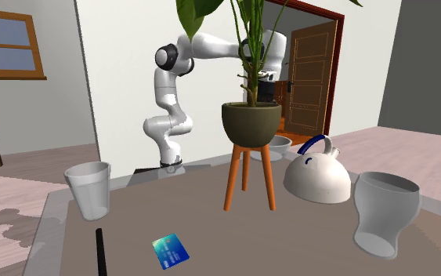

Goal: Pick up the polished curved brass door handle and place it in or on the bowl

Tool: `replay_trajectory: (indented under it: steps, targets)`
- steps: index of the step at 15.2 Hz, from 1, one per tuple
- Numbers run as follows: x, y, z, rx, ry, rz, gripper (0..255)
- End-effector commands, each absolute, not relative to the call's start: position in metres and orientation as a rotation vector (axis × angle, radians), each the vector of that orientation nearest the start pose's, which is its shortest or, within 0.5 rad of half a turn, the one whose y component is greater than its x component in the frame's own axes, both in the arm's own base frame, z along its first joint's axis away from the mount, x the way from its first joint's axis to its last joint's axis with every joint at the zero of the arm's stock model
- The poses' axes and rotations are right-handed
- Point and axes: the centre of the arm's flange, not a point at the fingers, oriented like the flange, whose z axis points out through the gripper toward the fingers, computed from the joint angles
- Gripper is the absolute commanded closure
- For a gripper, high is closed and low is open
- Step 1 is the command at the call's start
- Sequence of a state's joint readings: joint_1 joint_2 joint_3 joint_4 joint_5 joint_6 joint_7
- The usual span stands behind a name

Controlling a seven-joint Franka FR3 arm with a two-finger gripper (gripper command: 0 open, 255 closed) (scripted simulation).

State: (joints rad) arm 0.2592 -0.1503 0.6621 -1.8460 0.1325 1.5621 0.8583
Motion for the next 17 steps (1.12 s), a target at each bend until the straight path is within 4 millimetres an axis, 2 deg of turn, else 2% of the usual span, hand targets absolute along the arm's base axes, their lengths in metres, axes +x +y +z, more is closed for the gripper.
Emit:
replay_trajectory:
  steps: [1, 14, 17]
  targets:
    - [0.271, 0.44, 0.552, -3.235, -0.059, 0.219, 255]
    - [0.271, 0.44, 0.483, -3.235, -0.059, 0.219, 255]
    - [0.271, 0.44, 0.483, -3.235, -0.059, 0.219, 255]
